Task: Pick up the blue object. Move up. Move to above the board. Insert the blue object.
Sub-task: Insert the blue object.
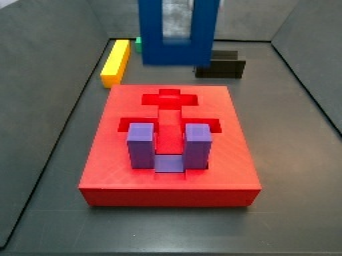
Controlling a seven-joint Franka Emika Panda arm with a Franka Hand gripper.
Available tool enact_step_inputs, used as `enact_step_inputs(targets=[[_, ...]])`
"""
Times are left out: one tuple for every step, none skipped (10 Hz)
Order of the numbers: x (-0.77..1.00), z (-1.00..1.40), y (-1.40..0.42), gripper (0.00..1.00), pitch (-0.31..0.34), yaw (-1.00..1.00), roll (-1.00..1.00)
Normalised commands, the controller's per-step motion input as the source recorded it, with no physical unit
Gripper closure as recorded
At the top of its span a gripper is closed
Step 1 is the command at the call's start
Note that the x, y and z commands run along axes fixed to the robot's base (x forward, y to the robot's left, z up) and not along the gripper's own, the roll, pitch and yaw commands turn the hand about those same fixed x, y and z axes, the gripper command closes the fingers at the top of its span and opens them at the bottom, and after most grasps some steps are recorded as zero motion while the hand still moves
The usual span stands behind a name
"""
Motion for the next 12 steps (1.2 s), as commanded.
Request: enact_step_inputs(targets=[[0.23,-0.68,0.01,1.00,0.000,0.03,0.19],[0.25,-0.70,0.03,1.00,0.000,0.01,0.20],[0.12,-0.65,0.00,1.00,0.000,0.00,0.20],[0.00,-0.44,0.00,1.00,0.021,-0.01,0.12],[-0.11,-0.39,0.02,1.00,0.014,-0.07,0.10],[-0.15,-0.27,0.04,1.00,0.000,-0.08,0.01],[-0.18,-0.16,0.07,1.00,0.000,-0.09,0.00],[-0.16,-0.11,0.05,1.00,0.000,-0.06,-0.03],[-0.09,-0.09,0.01,1.00,-0.020,-0.01,-0.05],[-0.07,-0.11,0.00,1.00,-0.024,0.00,-0.04],[-0.07,-0.09,0.00,1.00,-0.026,0.00,-0.04],[-0.14,-0.08,0.01,1.00,-0.050,0.00,-0.06]])
